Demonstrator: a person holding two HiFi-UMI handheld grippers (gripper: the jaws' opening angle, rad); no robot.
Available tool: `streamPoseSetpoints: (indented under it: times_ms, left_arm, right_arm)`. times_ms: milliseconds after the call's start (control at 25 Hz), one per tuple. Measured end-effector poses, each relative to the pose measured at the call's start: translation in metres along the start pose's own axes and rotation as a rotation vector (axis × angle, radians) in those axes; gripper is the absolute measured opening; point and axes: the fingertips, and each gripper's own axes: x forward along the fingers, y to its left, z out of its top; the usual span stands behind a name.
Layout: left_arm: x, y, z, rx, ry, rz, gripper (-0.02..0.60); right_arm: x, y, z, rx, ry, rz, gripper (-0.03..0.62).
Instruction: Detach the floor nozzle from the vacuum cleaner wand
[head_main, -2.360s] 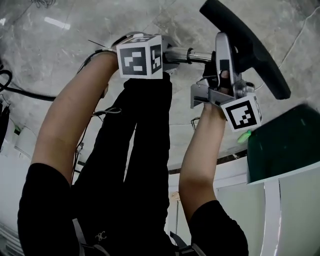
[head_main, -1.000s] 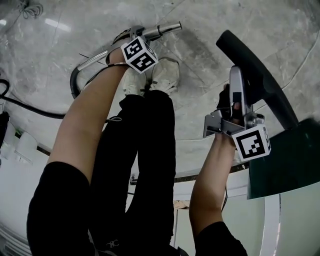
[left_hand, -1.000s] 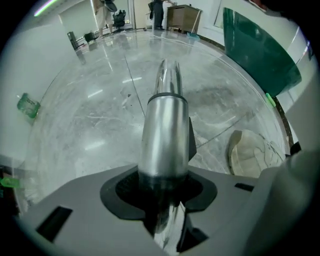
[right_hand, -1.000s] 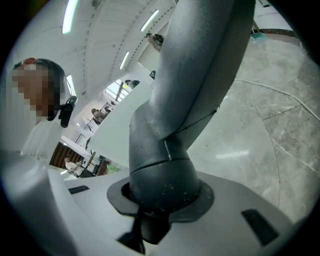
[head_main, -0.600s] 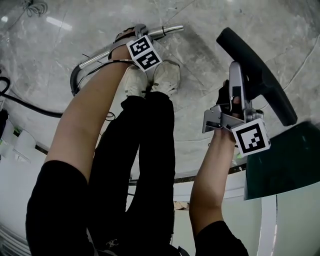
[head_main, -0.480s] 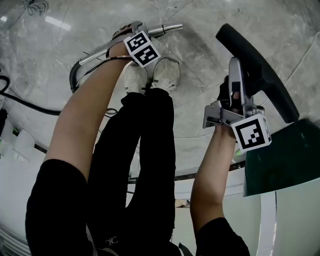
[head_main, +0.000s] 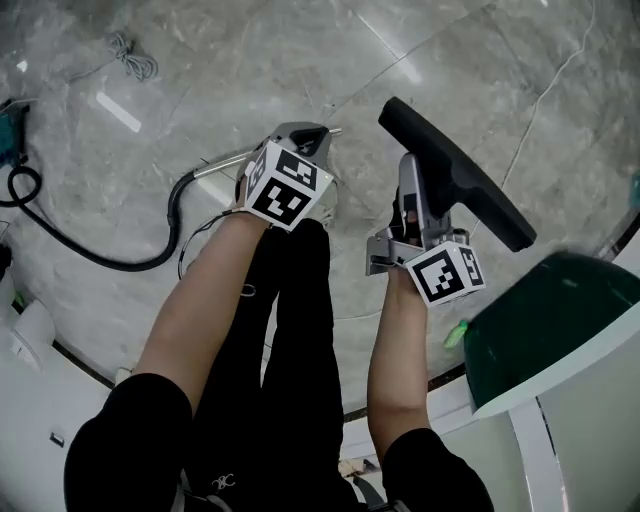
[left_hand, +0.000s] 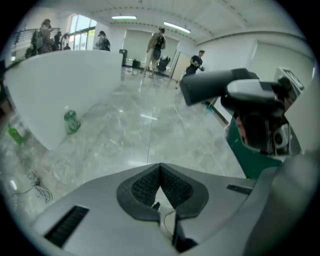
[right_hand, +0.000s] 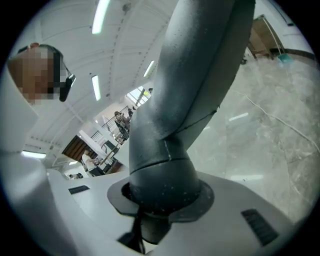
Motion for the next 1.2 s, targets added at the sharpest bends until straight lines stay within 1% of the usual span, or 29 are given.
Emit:
streamPoseSetpoints:
  times_ms: [80,160,240,320,400,480,520,600,680,800,920,1000,1120,1200]
  left_arm:
    - [-0.057,-0.014,0.054,-0.007,-0.088,0.032,0.005]
    - [-0.113,-0.023,0.11,0.009,-0.19,0.078,0.005]
    - [-0.17,-0.033,0.164,0.02,-0.285,0.122,0.005]
    - [-0.231,-0.044,0.202,0.001,-0.334,0.161,0.005]
    - [-0.295,-0.061,0.222,-0.038,-0.355,0.186,0.005]
    - [-0.356,-0.088,0.237,-0.056,-0.387,0.192,0.005]
    - [-0.385,-0.104,0.246,-0.051,-0.415,0.192,0.005]
    - [-0.436,-0.131,0.271,-0.015,-0.49,0.203,0.005]
    - [-0.478,-0.15,0.292,0.027,-0.551,0.235,0.005]
    - [-0.522,-0.172,0.304,0.069,-0.587,0.28,0.005]
    - [-0.556,-0.19,0.316,0.095,-0.615,0.296,0.005]
    - [-0.582,-0.202,0.329,0.113,-0.647,0.303,0.005]
    - [-0.626,-0.212,0.361,0.149,-0.717,0.341,0.005]
    - [-0.648,-0.213,0.379,0.151,-0.76,0.348,0.005]
  right_arm:
    - [-0.02,0.042,0.027,-0.054,-0.031,0.004,0.118]
    - [-0.039,0.081,0.064,-0.098,-0.096,0.016,0.118]
    - [-0.06,0.121,0.109,-0.108,-0.184,0.035,0.118]
    - [-0.088,0.162,0.146,-0.095,-0.259,0.049,0.118]
    - [-0.124,0.204,0.17,-0.074,-0.299,0.062,0.118]
    - [-0.168,0.242,0.188,-0.067,-0.319,0.074,0.118]
    - [-0.188,0.26,0.199,-0.073,-0.331,0.083,0.118]
    - [-0.219,0.292,0.224,-0.091,-0.37,0.114,0.118]
    - [-0.239,0.321,0.249,-0.108,-0.412,0.149,0.118]
    - [-0.264,0.363,0.281,-0.136,-0.456,0.196,0.118]
    - [-0.29,0.407,0.312,-0.16,-0.492,0.254,0.118]
    - [-0.308,0.436,0.332,-0.193,-0.511,0.289,0.118]
    - [-0.326,0.474,0.358,-0.284,-0.534,0.302,0.118]
    - [-0.33,0.489,0.369,-0.319,-0.541,0.295,0.118]
